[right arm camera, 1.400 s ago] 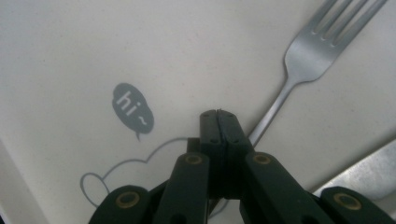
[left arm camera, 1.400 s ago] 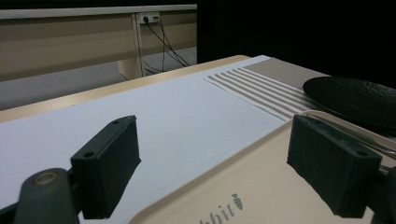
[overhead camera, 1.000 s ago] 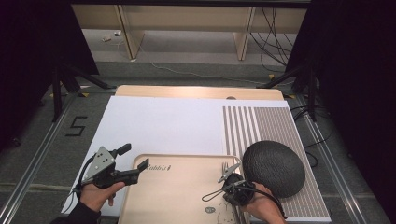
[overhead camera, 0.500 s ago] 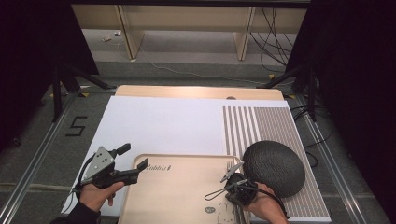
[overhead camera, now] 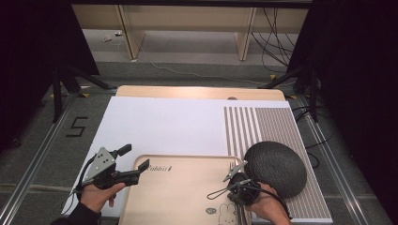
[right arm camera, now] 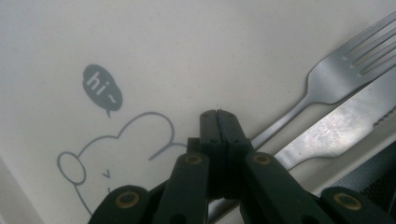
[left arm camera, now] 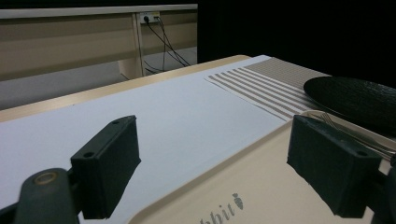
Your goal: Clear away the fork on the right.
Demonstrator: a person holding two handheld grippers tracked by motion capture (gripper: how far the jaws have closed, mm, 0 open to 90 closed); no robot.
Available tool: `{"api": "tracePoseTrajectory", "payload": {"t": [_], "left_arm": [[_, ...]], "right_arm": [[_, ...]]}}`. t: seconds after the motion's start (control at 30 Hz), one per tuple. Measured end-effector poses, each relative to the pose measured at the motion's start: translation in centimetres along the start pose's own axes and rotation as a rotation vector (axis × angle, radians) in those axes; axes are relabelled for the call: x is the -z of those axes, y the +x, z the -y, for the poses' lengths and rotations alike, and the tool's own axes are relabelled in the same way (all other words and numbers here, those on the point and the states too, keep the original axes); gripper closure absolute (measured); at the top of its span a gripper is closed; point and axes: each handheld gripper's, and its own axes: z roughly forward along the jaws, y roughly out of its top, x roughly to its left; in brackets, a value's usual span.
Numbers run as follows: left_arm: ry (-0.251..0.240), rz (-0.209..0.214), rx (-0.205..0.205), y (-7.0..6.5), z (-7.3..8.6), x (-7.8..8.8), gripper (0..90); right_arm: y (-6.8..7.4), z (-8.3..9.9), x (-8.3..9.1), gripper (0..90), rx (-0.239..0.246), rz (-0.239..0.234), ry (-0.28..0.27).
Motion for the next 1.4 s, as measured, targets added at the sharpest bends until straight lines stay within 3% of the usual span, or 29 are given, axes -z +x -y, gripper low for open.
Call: {"api": "tracePoseTrajectory", "payload": {"t": [0.2,0.6,0.77,0.97,1.4], "left_arm": [[0.0,-0.001,0.002,0.0,0.0,0.0,16.2],[-0.007,-0.014,0.015,0.5,-0.1,0.0,16.1],[-0.003,-0.011,0.013,0.5,-0.1,-0.1,16.1],[-0.005,-0.008,0.013,0.3,-0.2,-0.2,16.1],[-0.004,-0.008,0.014,0.2,-0.1,-0.2,15.9]], "right_arm": [[-0.4,0.0,0.7,82.9,-0.03,-0.039,-0.062],[-1.2,0.1,1.7,51.0,-0.142,-0.14,-0.209],[-1.5,0.2,1.9,40.2,-0.167,-0.147,-0.238],[-1.9,0.5,2.3,34.6,-0.171,-0.154,-0.288],[-3.1,1.5,3.2,25.9,-0.24,-0.132,-0.352]]}}
